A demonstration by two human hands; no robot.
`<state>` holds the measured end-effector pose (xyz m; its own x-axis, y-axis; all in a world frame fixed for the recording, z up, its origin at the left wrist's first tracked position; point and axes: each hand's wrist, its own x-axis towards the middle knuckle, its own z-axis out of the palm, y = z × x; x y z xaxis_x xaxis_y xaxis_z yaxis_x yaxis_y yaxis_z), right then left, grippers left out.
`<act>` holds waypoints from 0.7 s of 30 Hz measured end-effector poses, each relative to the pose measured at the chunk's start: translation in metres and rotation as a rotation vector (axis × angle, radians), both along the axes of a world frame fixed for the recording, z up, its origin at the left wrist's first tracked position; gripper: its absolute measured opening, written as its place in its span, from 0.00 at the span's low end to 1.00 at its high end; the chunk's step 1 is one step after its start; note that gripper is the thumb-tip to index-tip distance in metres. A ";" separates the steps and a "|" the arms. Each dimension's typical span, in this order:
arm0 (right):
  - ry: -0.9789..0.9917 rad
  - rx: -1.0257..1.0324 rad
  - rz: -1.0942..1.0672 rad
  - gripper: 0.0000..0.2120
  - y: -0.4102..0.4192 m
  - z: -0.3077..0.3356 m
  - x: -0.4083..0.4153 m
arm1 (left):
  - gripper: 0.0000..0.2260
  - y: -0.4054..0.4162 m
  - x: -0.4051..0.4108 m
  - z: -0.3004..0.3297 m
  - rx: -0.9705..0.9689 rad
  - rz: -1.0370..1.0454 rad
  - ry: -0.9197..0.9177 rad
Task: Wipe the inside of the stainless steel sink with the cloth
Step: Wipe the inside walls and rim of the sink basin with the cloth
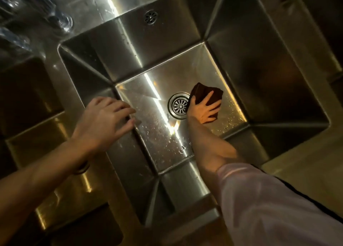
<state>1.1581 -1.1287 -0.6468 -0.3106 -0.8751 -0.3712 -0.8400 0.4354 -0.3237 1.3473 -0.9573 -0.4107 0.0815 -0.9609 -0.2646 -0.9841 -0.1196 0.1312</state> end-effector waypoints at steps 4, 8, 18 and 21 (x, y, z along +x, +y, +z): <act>0.045 -0.032 -0.008 0.30 0.001 0.015 0.005 | 0.22 0.002 0.000 -0.002 -0.061 -0.046 -0.021; 0.025 0.033 0.046 0.28 0.003 0.017 0.012 | 0.22 0.002 0.002 -0.003 -0.028 -0.081 -0.014; 0.132 0.093 0.180 0.31 0.007 -0.018 0.001 | 0.22 0.002 0.004 -0.007 -0.030 -0.101 0.013; 0.162 0.048 0.147 0.29 -0.003 -0.021 -0.004 | 0.20 0.001 0.004 -0.006 -0.030 -0.092 0.007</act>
